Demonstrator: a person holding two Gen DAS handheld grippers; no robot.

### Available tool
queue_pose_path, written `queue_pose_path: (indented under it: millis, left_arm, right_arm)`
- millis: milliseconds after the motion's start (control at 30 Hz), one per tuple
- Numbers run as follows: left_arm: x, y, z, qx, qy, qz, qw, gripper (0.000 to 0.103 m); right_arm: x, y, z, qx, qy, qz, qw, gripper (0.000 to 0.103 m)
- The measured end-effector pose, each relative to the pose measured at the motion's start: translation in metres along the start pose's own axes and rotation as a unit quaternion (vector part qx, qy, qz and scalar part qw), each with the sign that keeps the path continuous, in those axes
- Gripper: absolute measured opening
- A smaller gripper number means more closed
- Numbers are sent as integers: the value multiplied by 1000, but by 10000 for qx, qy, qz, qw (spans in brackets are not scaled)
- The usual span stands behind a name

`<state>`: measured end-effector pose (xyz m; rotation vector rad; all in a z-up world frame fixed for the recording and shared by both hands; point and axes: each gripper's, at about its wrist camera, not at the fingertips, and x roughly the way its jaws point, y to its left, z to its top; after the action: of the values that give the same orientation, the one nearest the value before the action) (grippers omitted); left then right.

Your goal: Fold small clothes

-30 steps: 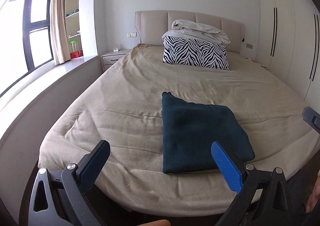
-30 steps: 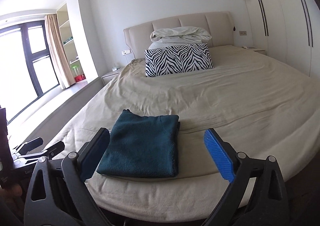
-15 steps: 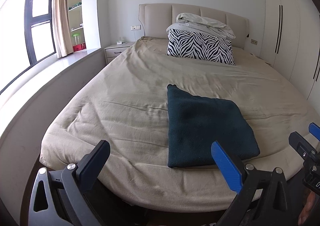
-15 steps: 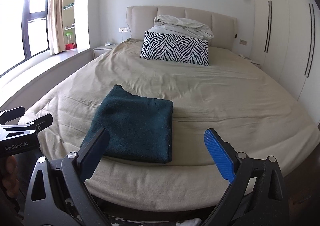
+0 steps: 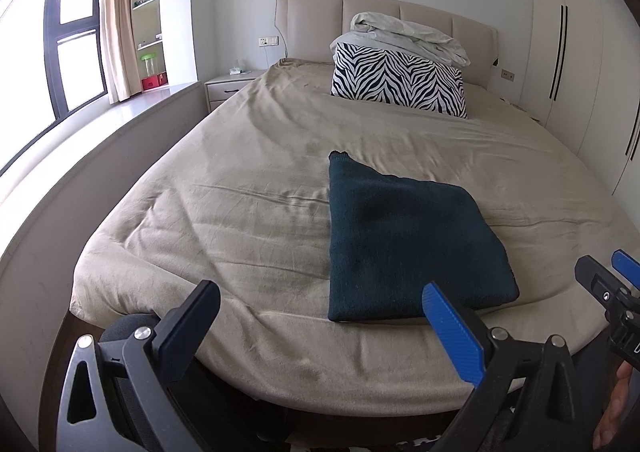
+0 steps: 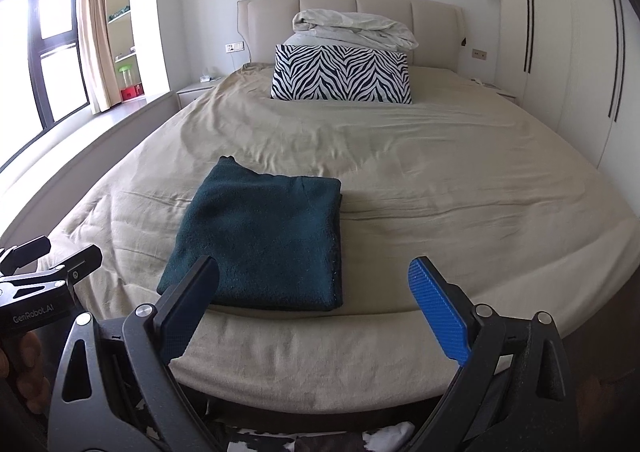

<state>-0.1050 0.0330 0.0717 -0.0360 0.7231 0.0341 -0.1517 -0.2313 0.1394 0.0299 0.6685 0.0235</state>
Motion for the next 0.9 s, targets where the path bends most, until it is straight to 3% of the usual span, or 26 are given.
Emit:
queue_pose_path:
  millis: [900]
  left_arm:
    - [3,-2,-2,13,50,1,10000,103]
  right_arm:
    - [12,6,-5,-46,131,-3,9999,97]
